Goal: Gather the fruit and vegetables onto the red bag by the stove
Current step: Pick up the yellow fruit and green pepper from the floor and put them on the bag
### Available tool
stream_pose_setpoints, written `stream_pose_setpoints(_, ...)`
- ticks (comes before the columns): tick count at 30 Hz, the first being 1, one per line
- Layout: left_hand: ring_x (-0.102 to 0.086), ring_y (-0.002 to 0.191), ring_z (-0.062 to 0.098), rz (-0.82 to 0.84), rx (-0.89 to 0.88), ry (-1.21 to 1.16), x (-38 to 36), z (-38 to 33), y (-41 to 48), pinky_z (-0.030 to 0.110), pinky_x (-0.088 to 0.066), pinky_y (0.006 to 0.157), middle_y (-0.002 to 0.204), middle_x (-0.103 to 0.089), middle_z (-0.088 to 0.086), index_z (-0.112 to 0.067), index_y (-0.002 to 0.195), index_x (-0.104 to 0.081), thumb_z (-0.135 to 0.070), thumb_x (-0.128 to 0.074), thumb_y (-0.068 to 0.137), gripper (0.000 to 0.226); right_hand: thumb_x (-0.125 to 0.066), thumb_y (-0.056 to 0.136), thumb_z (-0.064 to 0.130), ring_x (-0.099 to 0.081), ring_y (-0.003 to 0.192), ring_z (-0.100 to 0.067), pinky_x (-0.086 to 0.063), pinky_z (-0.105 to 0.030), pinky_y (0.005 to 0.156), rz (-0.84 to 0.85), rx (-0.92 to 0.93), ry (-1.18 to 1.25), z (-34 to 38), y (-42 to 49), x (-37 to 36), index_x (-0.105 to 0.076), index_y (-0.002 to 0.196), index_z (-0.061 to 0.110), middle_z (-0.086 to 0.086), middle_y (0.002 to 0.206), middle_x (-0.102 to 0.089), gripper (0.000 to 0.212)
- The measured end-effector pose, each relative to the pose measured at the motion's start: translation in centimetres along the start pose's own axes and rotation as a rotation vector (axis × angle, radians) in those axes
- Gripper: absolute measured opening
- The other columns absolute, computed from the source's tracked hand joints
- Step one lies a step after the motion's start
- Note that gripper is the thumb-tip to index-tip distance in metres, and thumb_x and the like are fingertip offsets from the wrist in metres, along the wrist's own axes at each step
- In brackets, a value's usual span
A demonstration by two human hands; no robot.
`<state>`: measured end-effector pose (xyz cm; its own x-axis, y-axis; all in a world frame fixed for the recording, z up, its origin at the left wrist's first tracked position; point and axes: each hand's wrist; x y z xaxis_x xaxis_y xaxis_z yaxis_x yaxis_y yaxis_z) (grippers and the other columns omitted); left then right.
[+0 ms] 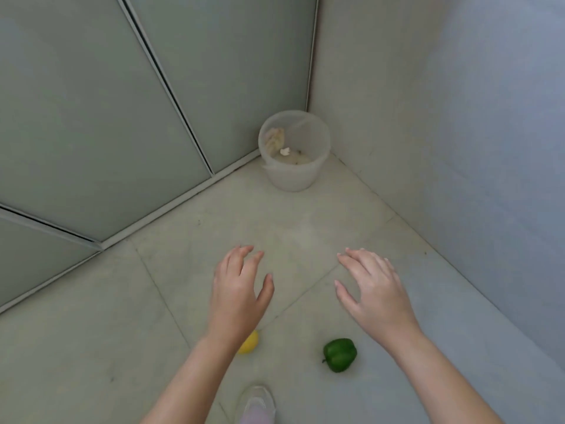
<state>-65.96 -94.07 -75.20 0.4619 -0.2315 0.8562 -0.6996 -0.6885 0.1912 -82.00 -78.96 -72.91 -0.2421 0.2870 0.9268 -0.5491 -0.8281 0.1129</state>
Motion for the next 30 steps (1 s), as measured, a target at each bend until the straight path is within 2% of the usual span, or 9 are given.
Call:
stream_pose_setpoints(5,-0.055,0.108,0.036,0.046,-0.004,0.013,-6.0,4.3,-1.3,0.042,-0.044,0.091,0.11,-0.062,0.016,-0.003,0.105,-0.063,-0.033,-0.045,0.081,0.042,-0.044,0.079,0.036,-0.059,0.101,-0.029,-0.045,-0.046,0.086,0.002,0.037,0.009,-2.6,-0.5,-6.5,-0.063,0.106,0.009,-0.01,0.107,-0.065,0.043)
stream_pose_setpoints(13,-0.051,0.112,0.034,0.128,0.033,0.025,-13.0,11.1,-5.7,0.045,-0.043,0.091,0.115,-0.06,0.014,-0.004,0.107,-0.063,-0.037,-0.043,0.082,0.045,-0.045,0.079,0.039,-0.058,0.102,-0.029,-0.046,-0.045,0.086,0.069,0.042,-0.002,-6.9,-3.6,-15.3,-0.063,0.108,0.01,-0.009,0.109,-0.065,0.045)
stream_pose_setpoints(18,-0.05,0.114,0.034,0.166,0.088,0.026,-16.3,13.6,-9.6,0.045,-0.042,0.092,0.116,-0.06,0.014,-0.004,0.108,-0.063,-0.037,-0.043,0.081,0.047,-0.045,0.079,0.043,-0.058,0.103,-0.03,-0.047,-0.052,0.087,0.211,0.033,-0.018,-9.5,-6.9,-19.5,-0.061,0.113,0.01,-0.01,0.113,-0.064,0.049)
stream_pose_setpoints(24,-0.051,0.111,0.036,0.211,0.144,0.042,-19.3,15.5,-12.9,0.046,-0.042,0.091,0.113,-0.061,0.017,-0.002,0.106,-0.064,-0.037,-0.044,0.08,0.048,-0.045,0.076,0.047,-0.06,0.102,-0.029,-0.047,-0.051,0.087,0.344,-0.025,-0.014,-11.8,-10.0,-22.6,-0.063,0.112,0.012,-0.011,0.112,-0.064,0.053)
stream_pose_setpoints(30,-0.053,0.111,0.04,0.292,0.192,0.064,-21.1,16.3,-15.0,0.049,-0.043,0.09,0.115,-0.06,0.018,-0.002,0.107,-0.063,-0.04,-0.043,0.078,0.052,-0.043,0.074,0.054,-0.056,0.109,-0.029,-0.045,-0.052,0.091,0.472,-0.074,0.019,-13.3,-12.2,-24.7,-0.06,0.117,0.014,-0.01,0.119,-0.061,0.061)
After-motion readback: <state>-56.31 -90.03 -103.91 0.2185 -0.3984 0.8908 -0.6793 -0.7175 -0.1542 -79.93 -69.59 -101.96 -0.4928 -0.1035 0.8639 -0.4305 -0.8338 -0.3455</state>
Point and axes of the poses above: each hand's wrist, its own y-axis towards the middle knuckle, its own x-axis out of the back of the hand, z = x × y
